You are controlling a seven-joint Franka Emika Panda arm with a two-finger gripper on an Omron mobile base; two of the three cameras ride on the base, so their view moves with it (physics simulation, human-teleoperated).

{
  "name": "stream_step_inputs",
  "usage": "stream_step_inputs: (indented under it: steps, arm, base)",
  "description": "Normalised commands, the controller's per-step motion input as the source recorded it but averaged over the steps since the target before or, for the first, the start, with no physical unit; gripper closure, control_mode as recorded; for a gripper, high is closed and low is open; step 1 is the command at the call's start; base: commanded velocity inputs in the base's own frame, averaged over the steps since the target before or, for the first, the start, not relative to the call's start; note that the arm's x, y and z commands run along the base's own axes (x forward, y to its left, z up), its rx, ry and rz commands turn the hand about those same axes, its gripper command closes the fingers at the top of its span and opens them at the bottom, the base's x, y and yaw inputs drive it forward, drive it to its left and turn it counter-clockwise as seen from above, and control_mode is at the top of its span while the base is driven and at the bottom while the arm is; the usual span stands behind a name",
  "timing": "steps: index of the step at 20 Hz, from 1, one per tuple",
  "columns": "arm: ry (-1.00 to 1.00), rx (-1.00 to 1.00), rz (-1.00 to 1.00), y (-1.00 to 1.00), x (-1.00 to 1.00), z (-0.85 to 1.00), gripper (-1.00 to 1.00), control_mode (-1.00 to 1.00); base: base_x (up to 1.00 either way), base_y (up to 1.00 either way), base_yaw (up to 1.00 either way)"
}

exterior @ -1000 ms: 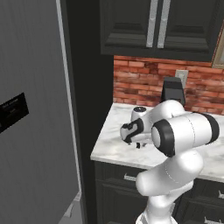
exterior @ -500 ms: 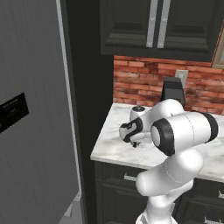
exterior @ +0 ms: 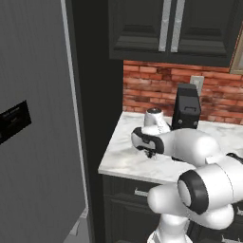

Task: Retrieve the butter from the fridge and place it on a plate on the dining table. Then retrieve the butter knife by the fridge and place it near the plate.

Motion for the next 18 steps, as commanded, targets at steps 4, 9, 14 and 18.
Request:
stream_step_inputs:
  steps: [4, 9, 14, 18]
  arm:
    - [0.0, -0.02, 0.07, 0.04, -1.0, 1.0, 1.0, -1.0]
    - [0.0, -0.01, 0.14, 0.0, -1.0, 1.0, 1.0, -1.0]
    - [-0.05, 0.02, 0.17, 0.0, -1.0, 1.0, 1.0, -1.0]
    - [-0.07, 0.04, 0.22, 0.0, -0.84, 1.0, 1.0, -1.0]
  base:
    - [0.0, 0.0, 0.0]
    - [0.0, 0.0, 0.0]
    - [0.0, 0.0, 0.0]
    - [0.0, 0.0, 0.0]
